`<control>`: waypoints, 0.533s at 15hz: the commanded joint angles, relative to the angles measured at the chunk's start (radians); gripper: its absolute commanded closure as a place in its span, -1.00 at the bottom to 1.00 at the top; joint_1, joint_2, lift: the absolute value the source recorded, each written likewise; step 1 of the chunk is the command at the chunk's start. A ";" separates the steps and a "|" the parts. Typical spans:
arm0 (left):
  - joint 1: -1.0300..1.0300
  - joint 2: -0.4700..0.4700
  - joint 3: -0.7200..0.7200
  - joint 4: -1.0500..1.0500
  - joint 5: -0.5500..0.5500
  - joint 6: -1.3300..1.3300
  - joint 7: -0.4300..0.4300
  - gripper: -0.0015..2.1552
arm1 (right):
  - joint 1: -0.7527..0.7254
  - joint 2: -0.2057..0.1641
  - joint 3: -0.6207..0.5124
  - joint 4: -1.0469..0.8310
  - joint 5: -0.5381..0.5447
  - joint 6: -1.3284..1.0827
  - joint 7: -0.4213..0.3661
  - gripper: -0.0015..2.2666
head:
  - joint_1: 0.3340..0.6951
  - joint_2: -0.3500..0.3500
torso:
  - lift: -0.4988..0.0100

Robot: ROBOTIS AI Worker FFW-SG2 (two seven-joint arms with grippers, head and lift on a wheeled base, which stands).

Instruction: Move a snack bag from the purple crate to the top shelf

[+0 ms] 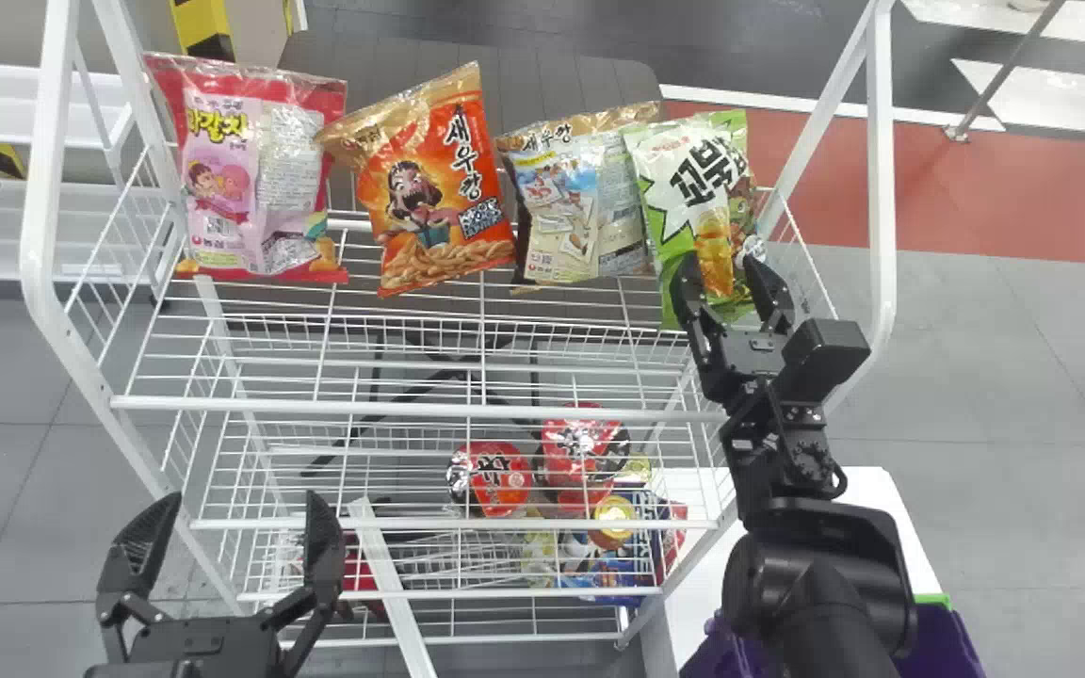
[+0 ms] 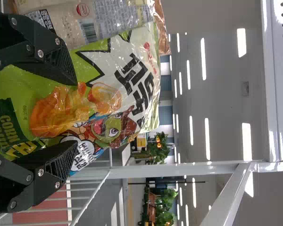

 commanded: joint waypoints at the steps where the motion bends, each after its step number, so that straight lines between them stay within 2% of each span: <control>1: 0.000 0.000 0.002 0.002 0.000 0.001 -0.001 -0.94 | 0.011 0.006 0.014 -0.021 0.002 0.029 0.000 -0.58 | 1.00 -0.43 | 0.97; 3: -0.002 0.000 0.002 0.002 0.002 0.005 0.000 -0.94 | 0.008 0.006 0.015 -0.032 0.006 0.096 0.000 -0.52 | 1.00 -0.41 | 0.97; 6: -0.005 -0.002 0.001 0.002 0.000 0.008 -0.001 -0.94 | 0.005 0.006 0.015 -0.032 0.011 0.124 0.000 0.24 | 1.00 -0.40 | 0.97; 7: -0.005 -0.002 0.002 0.003 0.000 0.008 -0.001 -0.94 | 0.005 0.006 0.015 -0.032 0.011 0.127 0.000 0.33 | 1.00 -0.39 | 0.97; 8: -0.006 -0.002 0.002 0.003 0.000 0.008 -0.001 -0.94 | 0.006 0.006 0.015 -0.034 0.009 0.124 0.000 0.33 | 1.00 -0.39 | 0.97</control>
